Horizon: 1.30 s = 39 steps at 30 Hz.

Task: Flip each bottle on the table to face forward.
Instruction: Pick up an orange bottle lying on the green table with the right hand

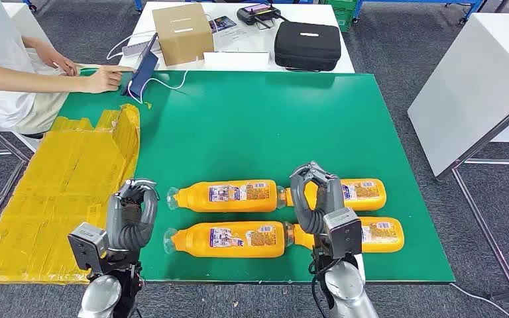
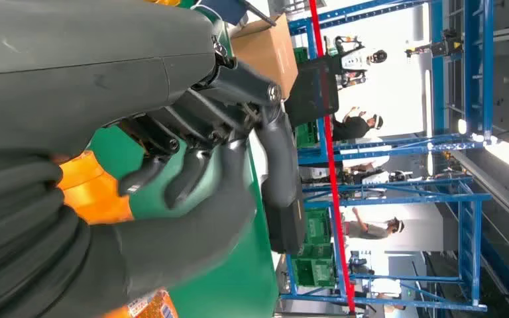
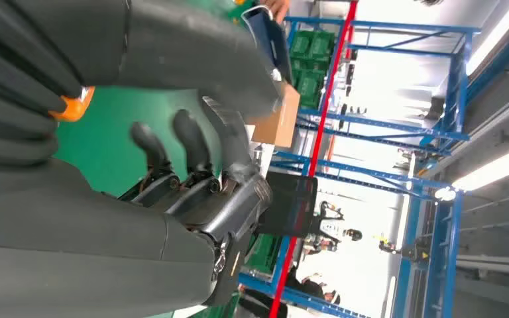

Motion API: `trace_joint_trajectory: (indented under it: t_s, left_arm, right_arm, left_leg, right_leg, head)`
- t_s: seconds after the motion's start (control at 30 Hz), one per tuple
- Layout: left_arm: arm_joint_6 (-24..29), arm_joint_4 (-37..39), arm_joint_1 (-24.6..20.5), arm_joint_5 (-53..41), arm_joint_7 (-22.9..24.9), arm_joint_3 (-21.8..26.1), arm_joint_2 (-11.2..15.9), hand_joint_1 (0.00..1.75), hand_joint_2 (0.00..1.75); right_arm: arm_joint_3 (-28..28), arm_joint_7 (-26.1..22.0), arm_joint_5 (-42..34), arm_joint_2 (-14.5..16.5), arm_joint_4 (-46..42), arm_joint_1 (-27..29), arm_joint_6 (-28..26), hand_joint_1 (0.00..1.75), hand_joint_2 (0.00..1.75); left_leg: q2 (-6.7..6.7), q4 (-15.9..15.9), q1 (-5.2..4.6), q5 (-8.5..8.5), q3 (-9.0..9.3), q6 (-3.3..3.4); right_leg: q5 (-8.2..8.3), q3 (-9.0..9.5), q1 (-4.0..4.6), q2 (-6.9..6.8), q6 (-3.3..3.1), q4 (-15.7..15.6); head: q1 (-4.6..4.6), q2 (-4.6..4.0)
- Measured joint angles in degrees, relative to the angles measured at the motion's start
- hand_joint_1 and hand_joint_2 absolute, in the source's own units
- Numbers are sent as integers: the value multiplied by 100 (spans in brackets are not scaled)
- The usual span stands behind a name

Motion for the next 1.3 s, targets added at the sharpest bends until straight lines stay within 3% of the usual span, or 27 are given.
trace_joint_trajectory:
  t_s: [0.07, 0.2, 0.33, 0.53, 0.77, 0.9, 1.07, 1.2, 1.23, 1.3]
  left_arm:
    - [37, 1, -3, 15, 10, 2, 0, 0, 175]
    - [27, 15, -69, 102, 77, 9, -5, 0, 175]
    - [-138, 57, -190, 117, 140, 22, -60, 0, 175]
    - [-328, 155, -370, 163, 188, 35, -144, 0, 175]
    - [-460, 277, -537, 241, 195, 39, -198, 0, 175]
    - [-467, 325, -573, 251, 195, 40, -204, 0, 175]
    - [-505, 392, -635, 326, 195, 36, -207, 0, 175]
    - [-516, 475, -699, 382, 195, 34, -210, 0, 175]
    - [-516, 497, -714, 392, 195, 33, -212, 0, 175]
    - [-519, 544, -746, 405, 195, 26, -218, 0, 175]
  right_arm:
    - [24, 187, 382, -36, 34, -73, -151, 0, 0]
    - [189, 1020, 2193, -254, 437, -605, -522, 0, 0]
    - [441, 1592, 3738, -370, 1126, -1381, -542, 0, 175]
    - [984, 1939, 4664, -349, 2102, -2298, -124, 0, 175]
    - [1441, 1882, 4734, -223, 3009, -2880, 81, 0, 175]
    - [1552, 1879, 4767, -202, 3253, -2990, 90, 0, 0]
    - [1804, 1755, 4777, -127, 3706, -3091, 158, 0, 0]
    - [1978, 1701, 4727, -60, 4076, -3130, 174, 0, 175]
    - [2015, 1711, 4717, -50, 4181, -3157, 198, 0, 175]
    - [2074, 1757, 4684, -30, 4420, -3229, 250, 0, 87]
  left_leg:
    - [0, 0, 0, 0, 0, 0]
    - [1, 0, 0, 4, 0, 3]
    - [2, 1, 0, 15, 0, 14]
    - [1, 1, 0, 18, -1, 14]
    - [0, 2, 0, 17, -3, 14]
    - [0, 2, -1, 16, -4, 15]
    - [1, 2, -1, 16, -3, 15]
    - [1, 2, -1, 17, -4, 15]
    - [1, 2, -1, 17, -4, 15]
    - [0, 2, -1, 17, -4, 15]
  right_leg:
    - [1, 0, 0, 0, 0, 0]
    - [4, -1, 0, 1, 1, 0]
    - [9, 0, 1, 1, 5, 1]
    - [10, 1, 1, 0, 5, 4]
    - [9, 0, 0, -2, 5, 5]
    - [9, -1, 0, -2, 5, 4]
    - [9, -2, 0, -1, 5, 4]
    - [9, -2, 1, -1, 5, 4]
    - [9, -2, 1, -1, 5, 4]
    - [9, -2, 0, -2, 5, 4]
  head:
    - [0, 0]
    - [0, 0]
    - [1, 0]
    - [1, 0]
    - [1, 0]
    - [1, 0]
    - [1, 0]
    - [0, 0]
    - [0, 0]
    - [1, 0]
